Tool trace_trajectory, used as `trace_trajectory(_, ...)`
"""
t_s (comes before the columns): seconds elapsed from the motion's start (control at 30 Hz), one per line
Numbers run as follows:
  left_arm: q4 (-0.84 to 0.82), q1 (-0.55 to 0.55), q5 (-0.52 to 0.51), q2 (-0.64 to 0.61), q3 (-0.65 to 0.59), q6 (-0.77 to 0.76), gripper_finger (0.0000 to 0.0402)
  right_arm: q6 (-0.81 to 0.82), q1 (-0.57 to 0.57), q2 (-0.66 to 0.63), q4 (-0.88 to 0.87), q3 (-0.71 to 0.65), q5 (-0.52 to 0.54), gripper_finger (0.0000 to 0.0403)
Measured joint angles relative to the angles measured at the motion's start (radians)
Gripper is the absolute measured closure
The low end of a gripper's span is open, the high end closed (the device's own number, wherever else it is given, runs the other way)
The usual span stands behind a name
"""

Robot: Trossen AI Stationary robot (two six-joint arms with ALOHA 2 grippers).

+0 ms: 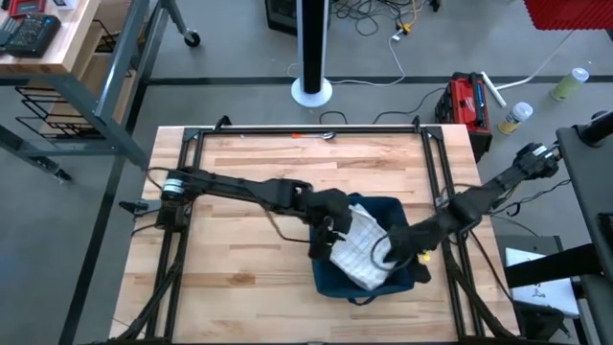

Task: Fold towel
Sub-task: Return to Home Position

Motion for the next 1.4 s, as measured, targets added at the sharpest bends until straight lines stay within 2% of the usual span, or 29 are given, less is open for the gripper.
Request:
trace_trajectory(0.1,0.021,-0.028,0.007,-0.088,-0.008,0.021,0.0326,-0.084,0.002,-0.064,0.126,0.0,0.124,0.0403)
trace_trajectory(0.2,0.04,-0.069,0.008,-0.189,-0.05,0.08,0.0326,-0.321,0.003,-0.123,0.301,0.004,0.149,0.0403)
trace_trajectory(0.27,0.033,-0.098,0.007,-0.257,-0.108,0.143,0.0326,-0.462,0.004,-0.169,0.329,0.015,0.153,0.0403)
trace_trajectory(0.37,0.106,-0.142,-0.035,-0.403,-0.269,0.182,0.0326,-0.579,-0.001,-0.256,0.295,0.028,0.239,0.0403)
trace_trajectory(0.47,0.332,-0.167,-0.095,-0.612,-0.497,0.149,0.0326,-0.597,-0.003,-0.382,0.248,0.008,0.294,0.0403)
trace_trajectory(0.6,0.919,-0.142,-0.082,-0.813,-0.867,0.164,0.0326,-0.647,-0.031,-0.463,0.368,-0.046,0.294,0.0403)
trace_trajectory(0.63,1.05,-0.112,-0.081,-0.831,-0.943,0.147,0.0326,-0.665,-0.047,-0.456,0.399,-0.059,0.285,0.0403)
trace_trajectory(0.7,1.209,-0.032,-0.074,-0.837,-1.055,0.085,0.0326,-0.707,-0.091,-0.426,0.458,-0.067,0.206,0.0403)
trace_trajectory(0.77,1.259,0.036,0.006,-0.815,-1.129,0.035,0.0326,-0.729,-0.142,-0.382,0.492,-0.065,0.11,0.0403)
trace_trajectory(0.8,1.291,0.055,0.062,-0.805,-1.155,0.028,0.0326,-0.732,-0.164,-0.367,0.487,-0.061,0.095,0.0403)
trace_trajectory(0.87,1.328,0.052,0.149,-0.821,-1.194,0.026,0.0326,-0.713,-0.198,-0.363,0.434,-0.06,0.091,0.0403)
trace_trajectory(0.93,1.301,0.042,0.141,-0.887,-1.215,0.03,0.0326,-0.676,-0.215,-0.372,0.37,-0.065,0.096,0.0403)
trace_trajectory(1.1,1.073,0.001,0.008,-1.078,-1.287,0.027,0.0326,-0.639,-0.219,-0.451,0.344,-0.141,0.089,0.0403)
trace_trajectory(1.23,1.029,-0.059,-0.069,-1.267,-1.345,0.046,0.0326,-0.638,-0.219,-0.594,0.39,-0.243,0.079,0.0403)
trace_trajectory(1.33,1.014,-0.09,-0.144,-1.348,-1.421,0.055,0.0326,-0.65,-0.219,-0.706,0.471,-0.332,0.056,0.0403)
trace_trajectory(1.4,1.016,-0.092,-0.149,-1.393,-1.478,0.068,0.0326,-0.65,-0.219,-0.775,0.49,-0.389,0.056,0.0403)
